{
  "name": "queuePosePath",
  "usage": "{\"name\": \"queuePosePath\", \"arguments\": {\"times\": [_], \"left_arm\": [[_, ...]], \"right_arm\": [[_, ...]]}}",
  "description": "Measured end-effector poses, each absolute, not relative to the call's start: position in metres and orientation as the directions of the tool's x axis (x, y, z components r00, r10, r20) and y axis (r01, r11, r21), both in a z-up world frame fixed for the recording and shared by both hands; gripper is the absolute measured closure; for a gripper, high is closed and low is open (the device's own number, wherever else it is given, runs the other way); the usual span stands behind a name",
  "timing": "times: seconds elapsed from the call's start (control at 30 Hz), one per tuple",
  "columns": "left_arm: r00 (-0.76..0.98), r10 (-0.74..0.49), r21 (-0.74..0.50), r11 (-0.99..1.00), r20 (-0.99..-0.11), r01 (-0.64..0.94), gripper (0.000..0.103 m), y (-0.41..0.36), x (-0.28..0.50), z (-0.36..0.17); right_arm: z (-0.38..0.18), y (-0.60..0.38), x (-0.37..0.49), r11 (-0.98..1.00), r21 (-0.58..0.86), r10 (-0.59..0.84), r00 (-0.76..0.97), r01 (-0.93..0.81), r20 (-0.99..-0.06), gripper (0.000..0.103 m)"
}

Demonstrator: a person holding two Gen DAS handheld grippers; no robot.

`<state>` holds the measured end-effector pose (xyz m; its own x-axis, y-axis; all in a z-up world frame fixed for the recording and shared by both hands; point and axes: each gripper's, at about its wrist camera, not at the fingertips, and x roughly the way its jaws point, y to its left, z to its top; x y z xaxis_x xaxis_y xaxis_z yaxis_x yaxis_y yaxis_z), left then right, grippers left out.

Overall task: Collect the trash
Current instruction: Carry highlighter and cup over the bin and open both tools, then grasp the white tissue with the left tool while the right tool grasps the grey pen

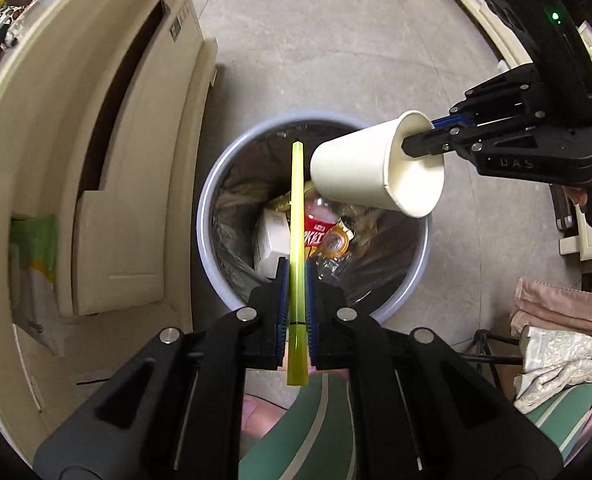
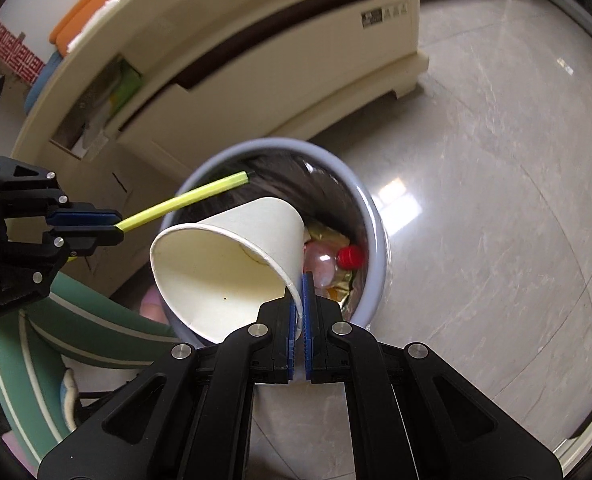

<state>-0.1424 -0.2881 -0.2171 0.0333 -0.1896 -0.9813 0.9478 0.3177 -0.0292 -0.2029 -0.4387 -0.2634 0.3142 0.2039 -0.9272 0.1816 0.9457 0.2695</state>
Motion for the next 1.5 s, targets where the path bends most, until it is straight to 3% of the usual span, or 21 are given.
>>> {"name": "queuePosePath", "arguments": {"times": [0.47, 0.57, 0.6, 0.63, 0.7, 0.73, 0.8, 1.03, 1.3, 1.5], "left_arm": [[-0.001, -0.129, -0.04, 0.296, -0.992, 0.954, 0.097, -0.304, -0.135, -0.249], [-0.002, -0.124, -0.038, 0.295, -0.992, 0.955, 0.096, -0.306, -0.135, -0.252], [0.002, -0.126, -0.036, 0.297, -0.992, 0.954, 0.093, -0.306, -0.135, -0.252], [0.012, -0.122, -0.024, 0.296, -0.993, 0.955, 0.071, -0.307, -0.135, -0.253], [0.045, -0.148, 0.0, 0.289, -0.988, 0.957, 0.045, -0.308, -0.137, -0.249], [0.04, -0.156, -0.007, 0.29, -0.987, 0.957, 0.046, -0.308, -0.137, -0.248], [0.047, -0.163, -0.003, 0.298, -0.986, 0.954, 0.046, -0.308, -0.136, -0.245], [0.059, -0.205, -0.01, 0.319, -0.977, 0.948, 0.045, -0.305, -0.129, -0.225], [0.13, -0.334, -0.012, 0.39, -0.934, 0.921, 0.038, -0.278, -0.097, -0.154], [0.268, -0.356, 0.061, 0.497, -0.895, 0.866, 0.03, -0.244, -0.053, -0.108]], "right_arm": [[-0.302, -0.443, -0.201, 0.923, 0.285, 0.226, 0.233, 0.259, -0.946, 0.099], [-0.304, -0.448, -0.2, 0.911, 0.294, 0.23, 0.234, 0.289, -0.945, 0.094], [-0.305, -0.451, -0.199, 0.903, 0.306, 0.24, 0.236, 0.303, -0.942, 0.089], [-0.306, -0.454, -0.199, 0.893, 0.32, 0.25, 0.242, 0.316, -0.938, 0.08], [-0.304, -0.459, -0.2, 0.882, 0.335, 0.256, 0.261, 0.332, -0.931, 0.069], [-0.303, -0.461, -0.2, 0.877, 0.34, 0.256, 0.27, 0.338, -0.928, 0.06], [-0.299, -0.466, -0.2, 0.864, 0.361, 0.264, 0.294, 0.35, -0.919, 0.054], [-0.281, -0.472, -0.196, 0.868, 0.368, 0.256, 0.334, 0.333, -0.907, 0.053], [-0.23, -0.46, -0.167, 0.904, 0.358, 0.245, 0.403, 0.235, -0.882, 0.052], [-0.171, -0.442, -0.124, 0.928, 0.348, 0.241, 0.496, 0.134, -0.834, 0.042]]}}
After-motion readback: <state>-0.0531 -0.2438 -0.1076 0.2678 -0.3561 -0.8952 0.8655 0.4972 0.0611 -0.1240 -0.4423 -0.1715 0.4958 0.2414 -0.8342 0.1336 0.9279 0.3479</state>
